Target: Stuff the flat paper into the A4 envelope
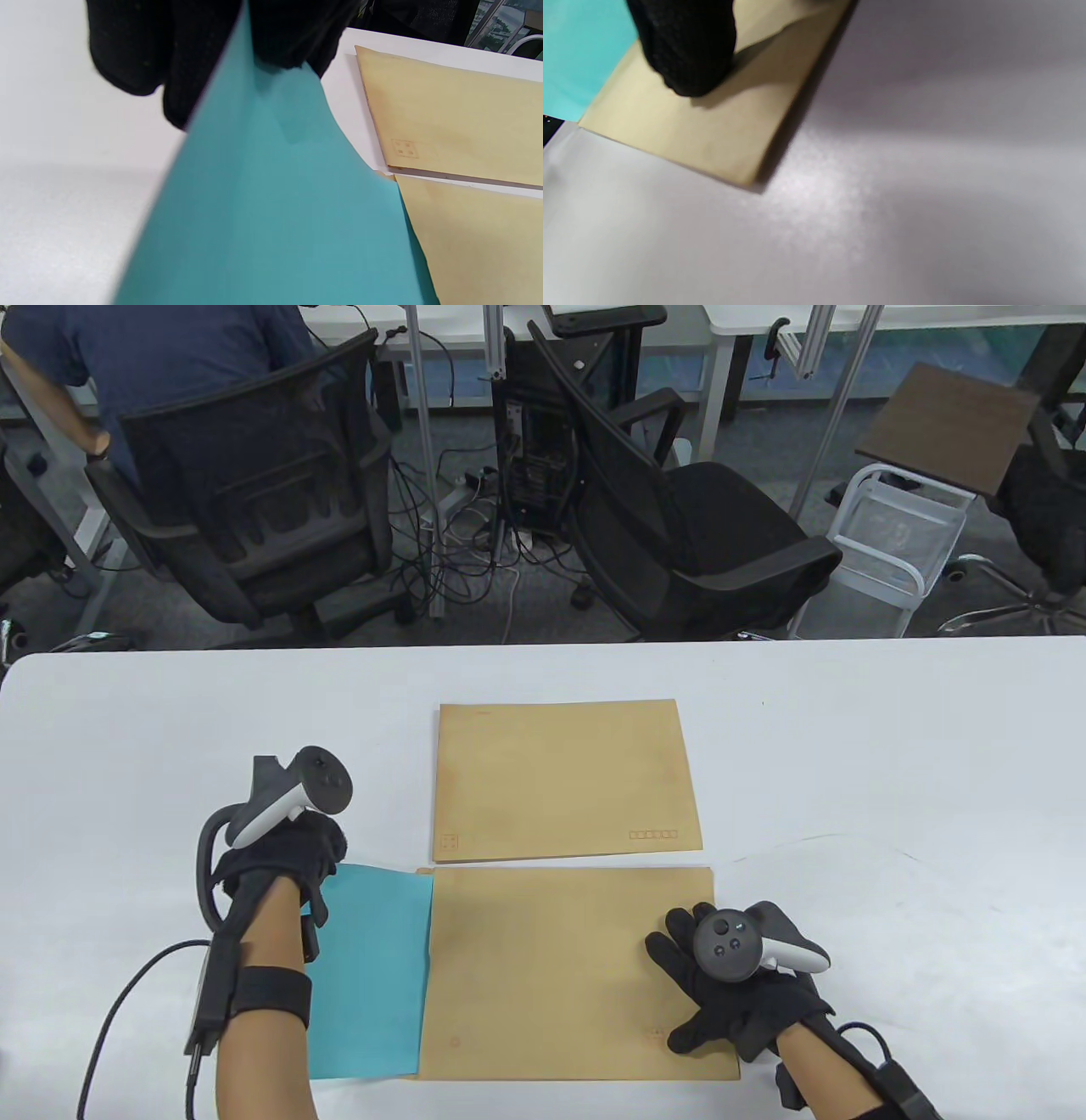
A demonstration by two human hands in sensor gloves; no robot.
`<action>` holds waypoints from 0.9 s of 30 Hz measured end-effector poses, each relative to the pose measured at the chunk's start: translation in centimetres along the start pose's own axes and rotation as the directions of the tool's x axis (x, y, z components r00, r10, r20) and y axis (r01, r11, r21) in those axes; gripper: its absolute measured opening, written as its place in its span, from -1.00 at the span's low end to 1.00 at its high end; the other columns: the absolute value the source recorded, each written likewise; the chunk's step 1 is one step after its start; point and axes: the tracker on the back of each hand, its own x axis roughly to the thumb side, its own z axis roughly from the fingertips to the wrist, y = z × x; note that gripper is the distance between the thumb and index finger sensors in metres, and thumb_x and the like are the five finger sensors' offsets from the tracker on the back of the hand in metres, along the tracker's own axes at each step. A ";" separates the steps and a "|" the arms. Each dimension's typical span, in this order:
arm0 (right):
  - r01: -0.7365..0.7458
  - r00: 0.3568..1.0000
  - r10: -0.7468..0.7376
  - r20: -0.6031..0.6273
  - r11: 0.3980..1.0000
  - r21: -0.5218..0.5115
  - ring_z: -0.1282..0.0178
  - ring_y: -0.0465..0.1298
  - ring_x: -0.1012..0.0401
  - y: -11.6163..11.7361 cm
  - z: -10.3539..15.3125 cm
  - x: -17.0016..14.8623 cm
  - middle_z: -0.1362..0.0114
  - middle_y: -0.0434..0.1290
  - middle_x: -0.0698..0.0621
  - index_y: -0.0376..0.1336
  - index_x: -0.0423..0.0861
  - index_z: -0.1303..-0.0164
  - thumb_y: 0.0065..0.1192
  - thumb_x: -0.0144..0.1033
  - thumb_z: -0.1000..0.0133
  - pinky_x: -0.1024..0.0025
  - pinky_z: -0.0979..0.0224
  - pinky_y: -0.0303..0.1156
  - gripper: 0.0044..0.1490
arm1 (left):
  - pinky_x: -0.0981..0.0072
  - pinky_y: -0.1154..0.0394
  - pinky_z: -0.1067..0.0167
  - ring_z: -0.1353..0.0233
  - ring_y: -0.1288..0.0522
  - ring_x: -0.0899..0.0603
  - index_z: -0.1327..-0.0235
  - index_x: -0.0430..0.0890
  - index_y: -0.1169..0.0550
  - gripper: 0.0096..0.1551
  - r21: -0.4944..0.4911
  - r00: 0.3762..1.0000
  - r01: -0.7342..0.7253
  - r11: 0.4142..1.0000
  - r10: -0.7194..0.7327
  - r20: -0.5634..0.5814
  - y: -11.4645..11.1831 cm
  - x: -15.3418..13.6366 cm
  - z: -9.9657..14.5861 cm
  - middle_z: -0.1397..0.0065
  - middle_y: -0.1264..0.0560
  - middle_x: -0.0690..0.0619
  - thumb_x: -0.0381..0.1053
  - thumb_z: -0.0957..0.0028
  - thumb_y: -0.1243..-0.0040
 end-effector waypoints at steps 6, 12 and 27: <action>0.007 1.000 -0.007 0.006 1.000 -0.004 -0.40 -0.84 -0.16 0.0 0.0 -0.1 -0.54 -0.77 -0.12 -0.58 -0.05 -0.63 0.31 -0.01 -0.14 -0.39 -0.15 -0.86 0.37 | -0.03 -0.62 -0.12 0.06 -0.72 -0.09 -0.19 -0.01 -0.65 -0.53 0.018 1.000 -0.014 1.000 0.014 0.012 -0.6 0.2 -0.3 -0.19 -0.68 -0.13 -0.21 0.01 -0.23; 0.017 1.000 -0.017 0.008 1.000 -0.005 -0.40 -0.84 -0.15 0.0 0.0 -0.1 -0.54 -0.77 -0.12 -0.57 -0.05 -0.63 0.33 -0.03 -0.13 -0.38 -0.15 -0.87 0.37 | -0.03 -0.62 -0.11 0.07 -0.72 -0.09 -0.20 -0.01 -0.65 -0.53 0.045 0.999 -0.035 0.998 0.034 0.033 -1.4 0.5 -0.5 -0.18 -0.68 -0.13 -0.21 0.01 -0.22; 0.029 1.000 -0.028 0.013 1.000 -0.005 -0.40 -0.84 -0.15 0.0 0.0 -0.2 -0.55 -0.76 -0.12 -0.56 -0.05 -0.64 0.35 -0.07 -0.12 -0.37 -0.15 -0.87 0.38 | -0.03 -0.62 -0.10 0.09 -0.72 -0.09 -0.20 -0.02 -0.65 -0.53 0.079 0.998 -0.045 0.996 0.041 0.056 -2.0 1.2 -1.1 -0.17 -0.69 -0.14 -0.20 0.01 -0.21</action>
